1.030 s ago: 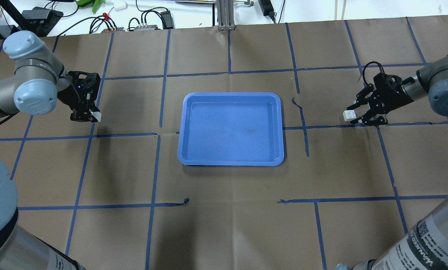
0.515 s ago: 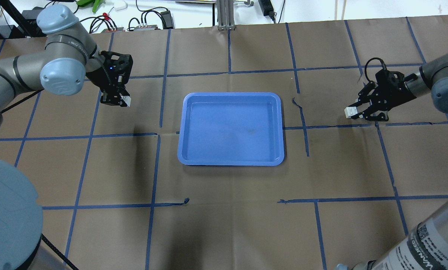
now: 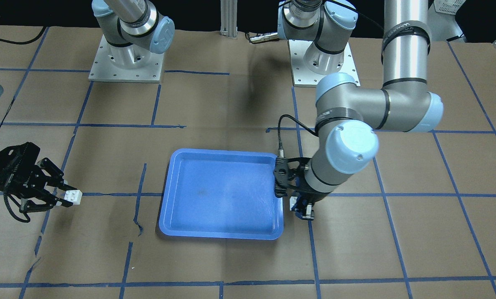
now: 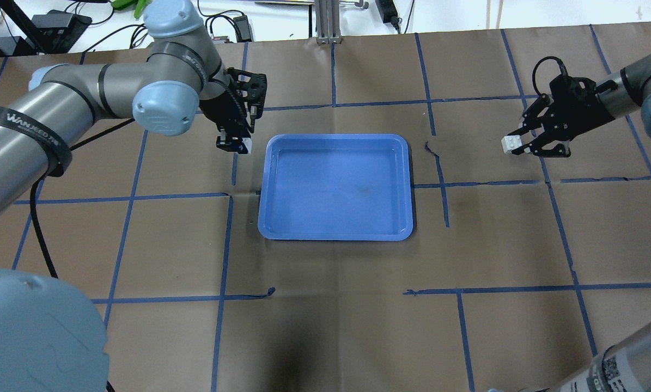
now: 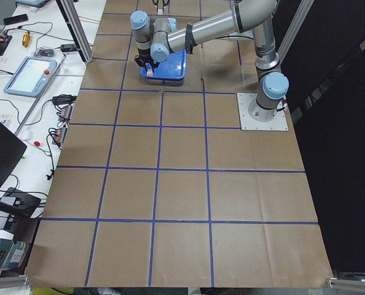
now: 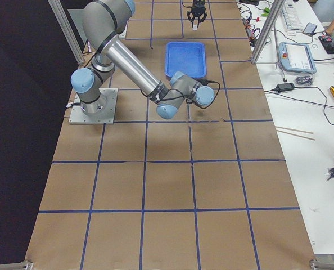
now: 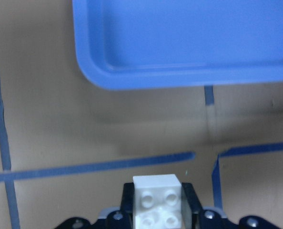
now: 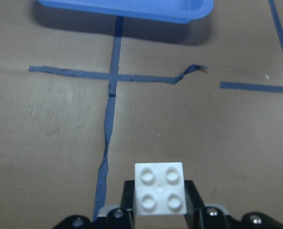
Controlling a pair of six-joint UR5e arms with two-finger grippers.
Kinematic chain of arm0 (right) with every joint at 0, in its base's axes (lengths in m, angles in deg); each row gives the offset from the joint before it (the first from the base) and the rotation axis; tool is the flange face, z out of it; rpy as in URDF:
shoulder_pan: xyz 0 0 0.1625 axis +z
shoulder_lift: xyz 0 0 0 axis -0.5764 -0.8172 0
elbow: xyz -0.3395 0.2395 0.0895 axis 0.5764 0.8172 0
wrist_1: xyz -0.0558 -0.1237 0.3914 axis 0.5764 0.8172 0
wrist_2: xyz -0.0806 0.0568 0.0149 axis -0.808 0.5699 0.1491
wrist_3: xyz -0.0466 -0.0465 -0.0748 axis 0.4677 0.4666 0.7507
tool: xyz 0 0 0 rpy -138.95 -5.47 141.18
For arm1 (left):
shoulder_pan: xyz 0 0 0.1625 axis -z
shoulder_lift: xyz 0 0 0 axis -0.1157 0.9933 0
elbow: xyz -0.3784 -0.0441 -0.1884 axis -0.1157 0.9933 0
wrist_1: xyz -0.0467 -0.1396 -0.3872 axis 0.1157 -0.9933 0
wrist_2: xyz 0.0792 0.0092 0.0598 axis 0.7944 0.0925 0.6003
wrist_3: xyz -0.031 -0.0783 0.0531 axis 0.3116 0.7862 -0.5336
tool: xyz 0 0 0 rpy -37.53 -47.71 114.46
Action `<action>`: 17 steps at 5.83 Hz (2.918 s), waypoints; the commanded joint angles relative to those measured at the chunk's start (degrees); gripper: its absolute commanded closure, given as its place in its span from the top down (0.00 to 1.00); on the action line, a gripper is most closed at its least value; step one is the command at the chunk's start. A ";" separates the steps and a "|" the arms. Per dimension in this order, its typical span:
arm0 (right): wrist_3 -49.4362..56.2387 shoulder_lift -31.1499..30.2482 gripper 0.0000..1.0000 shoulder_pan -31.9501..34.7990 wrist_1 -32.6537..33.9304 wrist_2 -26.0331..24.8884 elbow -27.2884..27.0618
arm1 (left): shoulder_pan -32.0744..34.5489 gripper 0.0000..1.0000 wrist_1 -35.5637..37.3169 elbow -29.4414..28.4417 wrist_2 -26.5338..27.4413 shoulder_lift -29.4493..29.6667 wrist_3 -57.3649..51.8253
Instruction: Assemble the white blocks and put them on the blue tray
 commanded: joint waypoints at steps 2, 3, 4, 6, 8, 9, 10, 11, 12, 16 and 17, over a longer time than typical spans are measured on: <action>0.07 -3.42 0.14 1.24 -7.48 0.53 2.48 | 10.50 0.00 0.77 0.07 -3.41 2.63 9.12; 0.07 -2.99 0.14 1.33 -7.13 0.44 2.21 | 11.40 0.00 2.77 1.64 -3.51 2.98 11.22; -0.10 -2.98 0.14 2.03 -6.25 0.53 0.38 | 11.67 0.00 4.88 1.65 -3.34 4.72 11.59; -0.71 -3.42 0.14 2.82 -0.98 0.70 -4.54 | 13.34 0.00 9.01 1.65 -3.25 6.84 14.40; -0.98 -3.07 0.14 6.58 -0.97 0.62 -4.73 | 13.61 0.16 9.65 1.83 -3.25 7.46 15.11; -0.98 -3.42 0.11 8.17 -0.97 0.70 -5.95 | 13.61 0.67 9.47 1.83 -3.16 7.29 15.29; -1.07 -3.60 0.11 8.45 -0.80 0.88 -7.44 | 13.61 0.87 9.12 1.83 -2.99 6.42 15.90; -1.50 -3.68 0.12 9.32 0.60 0.79 -8.41 | 13.52 0.88 8.68 1.83 -2.90 4.58 15.90; -6.29 -3.86 0.13 11.77 4.87 0.79 -9.73 | 13.00 0.88 6.94 1.65 -3.16 1.69 16.34; -14.41 -4.04 0.13 19.59 15.09 0.88 -12.55 | 3.07 0.89 -12.38 -0.46 -2.72 -14.48 23.89; -21.21 -3.43 0.13 22.75 20.33 0.97 -12.99 | 1.75 0.89 -17.64 -0.37 -2.55 -17.29 27.73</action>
